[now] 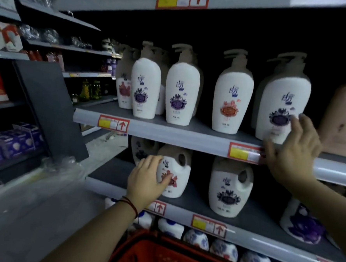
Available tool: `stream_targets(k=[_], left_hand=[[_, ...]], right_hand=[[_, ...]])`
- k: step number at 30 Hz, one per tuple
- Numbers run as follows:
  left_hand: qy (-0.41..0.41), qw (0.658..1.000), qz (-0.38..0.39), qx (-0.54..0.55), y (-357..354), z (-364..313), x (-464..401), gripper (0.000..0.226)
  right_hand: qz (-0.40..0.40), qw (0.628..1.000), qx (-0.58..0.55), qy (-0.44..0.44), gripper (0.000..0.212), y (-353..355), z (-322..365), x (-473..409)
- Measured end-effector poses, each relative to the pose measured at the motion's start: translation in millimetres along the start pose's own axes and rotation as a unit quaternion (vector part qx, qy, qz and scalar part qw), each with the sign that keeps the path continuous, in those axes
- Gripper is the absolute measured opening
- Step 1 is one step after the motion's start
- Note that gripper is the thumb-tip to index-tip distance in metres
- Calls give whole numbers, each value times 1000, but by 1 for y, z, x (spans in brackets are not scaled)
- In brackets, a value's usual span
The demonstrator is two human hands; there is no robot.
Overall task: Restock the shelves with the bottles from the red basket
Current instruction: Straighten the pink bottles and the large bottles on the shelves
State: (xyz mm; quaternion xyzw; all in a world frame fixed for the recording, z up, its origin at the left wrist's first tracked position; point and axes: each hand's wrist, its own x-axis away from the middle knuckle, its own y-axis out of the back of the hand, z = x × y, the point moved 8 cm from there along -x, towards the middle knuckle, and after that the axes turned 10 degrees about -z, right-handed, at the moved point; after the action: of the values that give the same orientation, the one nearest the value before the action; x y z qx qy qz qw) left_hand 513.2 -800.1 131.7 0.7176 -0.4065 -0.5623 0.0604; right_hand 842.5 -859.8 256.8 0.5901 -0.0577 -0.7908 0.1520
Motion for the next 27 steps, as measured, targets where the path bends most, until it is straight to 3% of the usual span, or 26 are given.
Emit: stream_targets(k=[3, 5, 7, 9, 11, 13, 15, 20, 27], left_hand=[[49, 998, 29, -2, -21, 4, 8, 75], [98, 994, 45, -1, -35, 15, 14, 90], [152, 986, 69, 10, -51, 32, 20, 103], [205, 973, 99, 34, -69, 53, 28, 111], [233, 961, 127, 76, -87, 70, 34, 111], [244, 953, 142, 108, -102, 84, 40, 113], [246, 949, 152, 126, -116, 96, 43, 117], [246, 937, 193, 159, -150, 109, 52, 117], [255, 931, 193, 176, -158, 111, 59, 79]], right_hand=[[59, 992, -11, 113, 68, -2, 35, 60], [113, 965, -32, 237, 60, -10, 63, 111], [199, 937, -71, 278, 55, -33, 79, 151], [303, 927, -97, 201, 58, -70, 81, 177], [388, 914, -105, 53, 62, -110, 74, 195], [438, 887, -113, -93, 67, -145, 67, 211], [459, 860, -134, -176, 71, -172, 64, 226], [481, 821, -209, -226, 90, -208, 71, 253], [473, 846, -147, -198, 92, -215, 69, 262]])
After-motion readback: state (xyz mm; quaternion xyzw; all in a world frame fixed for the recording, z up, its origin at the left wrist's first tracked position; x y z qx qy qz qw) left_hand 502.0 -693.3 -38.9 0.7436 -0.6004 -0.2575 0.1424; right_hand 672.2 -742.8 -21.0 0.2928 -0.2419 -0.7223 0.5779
